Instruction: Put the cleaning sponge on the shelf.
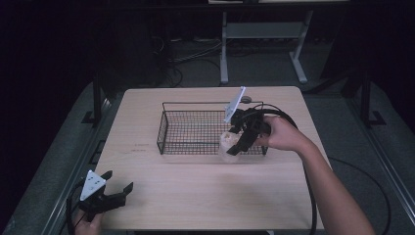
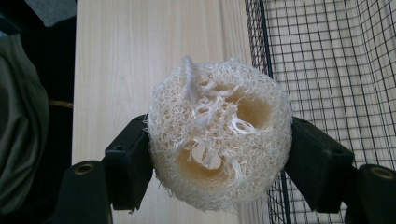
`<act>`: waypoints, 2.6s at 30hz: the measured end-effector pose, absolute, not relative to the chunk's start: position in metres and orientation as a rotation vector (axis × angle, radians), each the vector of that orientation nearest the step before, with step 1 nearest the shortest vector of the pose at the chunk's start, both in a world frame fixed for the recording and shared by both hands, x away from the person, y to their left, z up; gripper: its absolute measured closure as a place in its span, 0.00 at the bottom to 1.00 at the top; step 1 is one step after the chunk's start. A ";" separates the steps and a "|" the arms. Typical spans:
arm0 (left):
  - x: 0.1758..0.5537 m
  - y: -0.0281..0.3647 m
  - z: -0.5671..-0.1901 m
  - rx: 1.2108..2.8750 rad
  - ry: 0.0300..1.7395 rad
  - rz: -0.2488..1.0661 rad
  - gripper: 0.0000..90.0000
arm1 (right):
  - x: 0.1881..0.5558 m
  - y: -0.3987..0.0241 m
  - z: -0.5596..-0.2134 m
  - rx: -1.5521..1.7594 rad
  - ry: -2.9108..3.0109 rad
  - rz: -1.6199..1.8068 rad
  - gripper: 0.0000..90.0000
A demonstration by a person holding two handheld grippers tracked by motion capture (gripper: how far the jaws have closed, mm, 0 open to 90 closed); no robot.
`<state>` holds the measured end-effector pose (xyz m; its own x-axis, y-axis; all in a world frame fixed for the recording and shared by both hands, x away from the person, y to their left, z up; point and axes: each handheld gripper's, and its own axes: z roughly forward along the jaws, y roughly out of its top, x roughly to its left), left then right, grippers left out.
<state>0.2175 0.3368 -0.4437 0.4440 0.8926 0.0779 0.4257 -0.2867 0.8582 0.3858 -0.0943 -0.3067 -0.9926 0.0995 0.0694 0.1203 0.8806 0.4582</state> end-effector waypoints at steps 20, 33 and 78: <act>0.218 0.337 -0.444 1.890 1.112 0.733 0.15 | 0.413 -0.086 -0.298 -0.218 -3.006 -0.733 0.32; 0.218 0.336 -0.444 1.896 1.110 0.730 0.15 | 0.437 -0.085 -0.295 -0.275 -3.011 -0.740 0.32; 0.216 0.338 -0.444 1.893 1.111 0.733 0.15 | 0.495 -0.092 -0.340 -0.479 -2.980 -0.691 0.32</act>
